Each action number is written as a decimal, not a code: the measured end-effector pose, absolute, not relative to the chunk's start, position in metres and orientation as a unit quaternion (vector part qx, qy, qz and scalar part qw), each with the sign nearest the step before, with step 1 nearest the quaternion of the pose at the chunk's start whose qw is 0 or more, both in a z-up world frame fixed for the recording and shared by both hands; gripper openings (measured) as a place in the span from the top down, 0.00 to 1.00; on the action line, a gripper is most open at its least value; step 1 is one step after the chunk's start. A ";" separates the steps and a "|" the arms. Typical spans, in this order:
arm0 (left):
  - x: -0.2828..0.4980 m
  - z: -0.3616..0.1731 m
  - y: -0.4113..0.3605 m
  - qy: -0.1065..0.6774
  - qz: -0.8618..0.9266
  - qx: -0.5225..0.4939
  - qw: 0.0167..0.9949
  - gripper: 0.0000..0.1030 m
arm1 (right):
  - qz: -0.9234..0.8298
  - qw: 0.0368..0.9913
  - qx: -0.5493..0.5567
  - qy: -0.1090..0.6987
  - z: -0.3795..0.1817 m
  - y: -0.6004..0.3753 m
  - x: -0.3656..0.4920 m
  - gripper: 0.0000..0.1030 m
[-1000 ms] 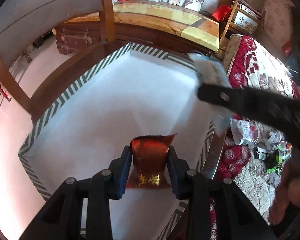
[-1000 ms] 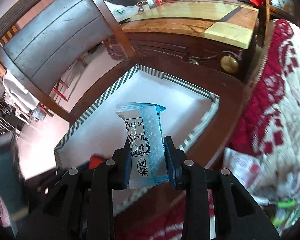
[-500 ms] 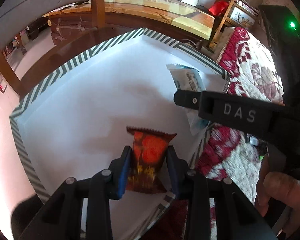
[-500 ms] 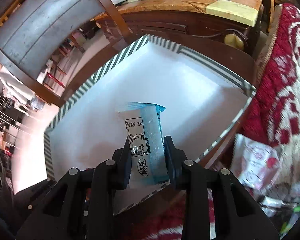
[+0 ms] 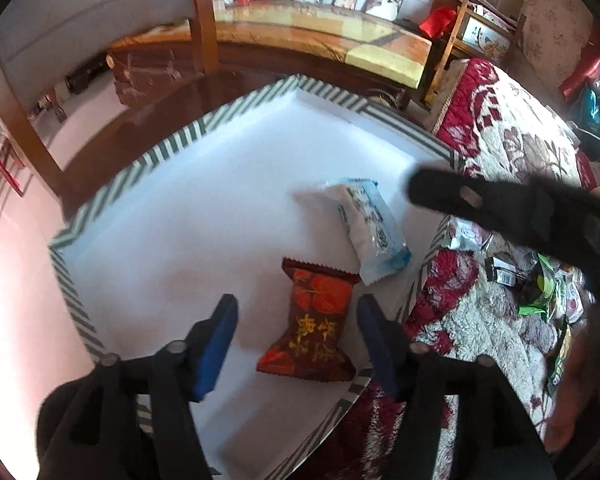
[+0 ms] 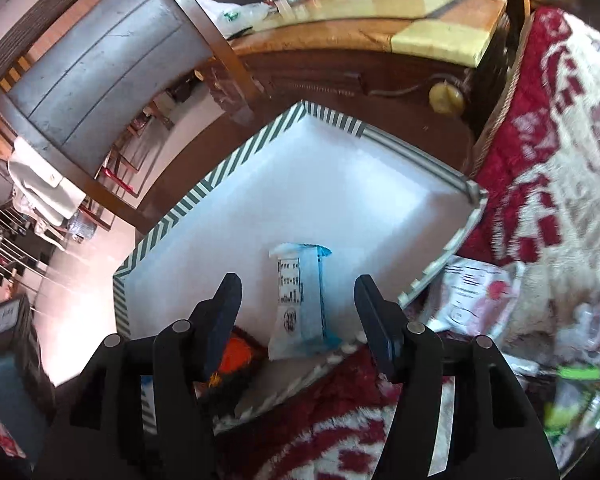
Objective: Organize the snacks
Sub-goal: 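Move both open tools back over the snack pile, then grasp the green lime-print bag with the left tool while the right tool grasps the green cracker packet, then carry both green packets over the white striped box and open both tools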
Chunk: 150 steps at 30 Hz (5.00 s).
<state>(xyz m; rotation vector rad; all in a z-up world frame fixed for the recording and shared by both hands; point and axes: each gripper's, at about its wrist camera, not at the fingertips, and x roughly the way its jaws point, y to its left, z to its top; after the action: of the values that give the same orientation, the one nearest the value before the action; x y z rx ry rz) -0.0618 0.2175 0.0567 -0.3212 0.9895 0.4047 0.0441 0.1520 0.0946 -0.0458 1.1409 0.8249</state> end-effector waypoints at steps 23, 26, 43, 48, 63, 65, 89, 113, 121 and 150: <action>-0.051 0.075 0.109 0.458 0.111 -0.093 0.877 0.16 | 0.225 0.836 0.011 0.500 0.099 -0.070 -0.021 0.43; -0.049 0.071 0.100 0.465 0.102 -0.092 0.875 0.16 | 0.213 0.837 0.017 0.503 0.094 -0.085 -0.024 0.43; -0.006 0.068 0.071 0.488 0.058 -0.096 0.865 0.16 | 0.181 0.838 0.050 0.513 0.082 -0.136 -0.023 0.43; 0.006 0.066 0.063 0.491 0.055 -0.092 0.864 0.16 | 0.180 0.834 0.069 0.517 0.073 -0.145 -0.020 0.43; 0.044 0.054 0.035 0.505 0.032 -0.086 0.858 0.16 | 0.181 0.832 0.083 0.518 0.069 -0.149 -0.015 0.43; 0.048 0.051 0.034 0.509 0.031 -0.092 0.855 0.16 | 0.180 0.833 0.083 0.517 0.070 -0.149 -0.015 0.43; 0.059 0.035 0.032 0.515 0.040 -0.089 0.852 0.19 | 0.138 0.835 0.087 0.526 0.054 -0.134 0.001 0.35; 0.022 0.058 0.049 0.490 0.016 -0.088 0.867 0.56 | 0.163 0.830 0.019 0.533 0.060 -0.137 -0.011 0.77; 0.015 0.048 0.050 0.501 0.019 -0.090 0.861 0.56 | 0.139 0.836 0.006 0.530 0.060 -0.131 -0.013 0.40; -0.016 0.086 0.082 0.457 0.049 -0.075 0.885 0.56 | 0.195 0.831 -0.030 0.520 0.088 -0.087 -0.018 0.59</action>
<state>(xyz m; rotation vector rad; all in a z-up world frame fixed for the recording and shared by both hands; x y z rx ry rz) -0.0157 0.0819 0.0862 -0.1554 0.9508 0.1030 -0.0175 -0.0868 0.0883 -0.0639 1.1019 0.4146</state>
